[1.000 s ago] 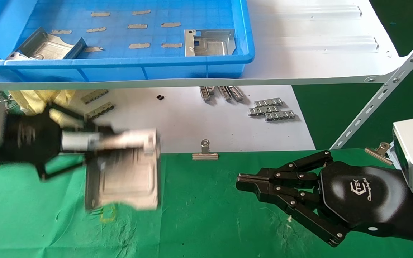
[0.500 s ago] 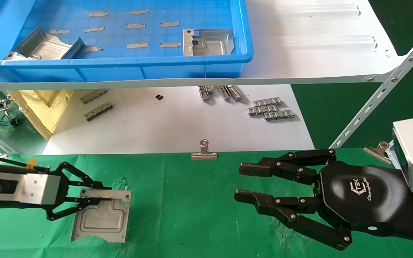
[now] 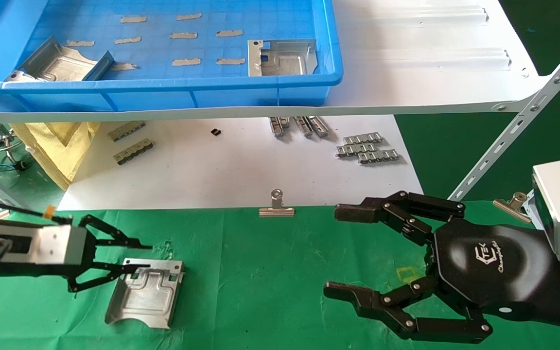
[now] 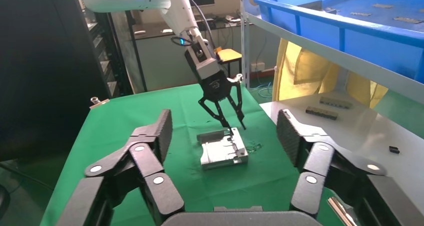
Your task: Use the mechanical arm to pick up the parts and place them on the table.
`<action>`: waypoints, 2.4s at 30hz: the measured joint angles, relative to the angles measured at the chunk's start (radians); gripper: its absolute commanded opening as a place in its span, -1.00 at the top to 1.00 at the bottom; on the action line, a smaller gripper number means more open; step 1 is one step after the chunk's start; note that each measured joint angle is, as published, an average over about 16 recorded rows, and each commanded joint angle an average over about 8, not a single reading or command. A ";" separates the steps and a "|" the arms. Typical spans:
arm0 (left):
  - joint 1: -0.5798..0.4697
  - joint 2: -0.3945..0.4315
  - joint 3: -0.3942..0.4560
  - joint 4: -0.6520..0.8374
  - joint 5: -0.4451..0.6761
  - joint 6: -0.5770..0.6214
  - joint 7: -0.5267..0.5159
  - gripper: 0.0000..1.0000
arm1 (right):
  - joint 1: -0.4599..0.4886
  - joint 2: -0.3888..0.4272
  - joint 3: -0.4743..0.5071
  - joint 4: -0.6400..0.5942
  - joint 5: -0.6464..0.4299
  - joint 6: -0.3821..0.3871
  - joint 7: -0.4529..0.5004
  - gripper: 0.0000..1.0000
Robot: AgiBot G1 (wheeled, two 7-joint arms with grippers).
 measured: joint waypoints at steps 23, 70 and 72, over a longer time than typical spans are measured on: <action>0.126 -0.067 -0.076 -0.107 -0.259 0.026 -0.294 -1.00 | 0.000 0.000 0.000 0.000 0.000 0.000 0.000 -1.00; 0.518 -0.178 -0.478 -0.849 -0.411 -0.061 -0.788 -1.00 | 0.000 0.000 0.000 0.000 0.000 0.000 0.000 -1.00; 0.536 -0.183 -0.496 -0.883 -0.418 -0.065 -0.810 -1.00 | 0.000 0.000 0.000 0.000 0.000 0.000 0.000 -1.00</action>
